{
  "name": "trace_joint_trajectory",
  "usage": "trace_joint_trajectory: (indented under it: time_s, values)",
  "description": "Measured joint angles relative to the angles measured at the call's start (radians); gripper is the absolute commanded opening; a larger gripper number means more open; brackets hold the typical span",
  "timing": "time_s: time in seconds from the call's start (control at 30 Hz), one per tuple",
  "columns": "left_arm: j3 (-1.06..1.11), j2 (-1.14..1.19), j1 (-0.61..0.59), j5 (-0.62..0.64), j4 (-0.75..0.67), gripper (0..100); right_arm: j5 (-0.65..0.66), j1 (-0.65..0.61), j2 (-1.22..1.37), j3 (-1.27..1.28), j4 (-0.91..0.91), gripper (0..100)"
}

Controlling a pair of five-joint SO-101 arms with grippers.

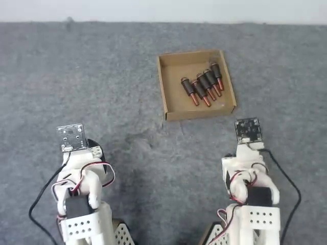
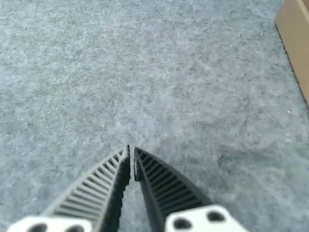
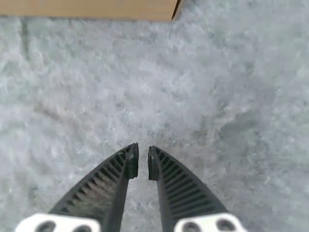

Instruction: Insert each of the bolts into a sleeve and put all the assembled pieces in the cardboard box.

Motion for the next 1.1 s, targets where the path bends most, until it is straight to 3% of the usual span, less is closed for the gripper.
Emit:
trace_joint_trajectory:
  time_s: [0.27,0.43,1.1]
  values:
    - [0.0,0.0,0.006,0.002,0.08,1,0.0,-0.106,-0.032,0.135,-0.015,2.0]
    - [0.0,0.0,0.103,-0.005,0.135,1,0.0,-0.109,-0.032,0.137,-0.015,2.0]
    - [0.0,0.0,0.126,-0.005,0.135,1,0.0,-0.117,-0.032,0.141,-0.015,2.0]
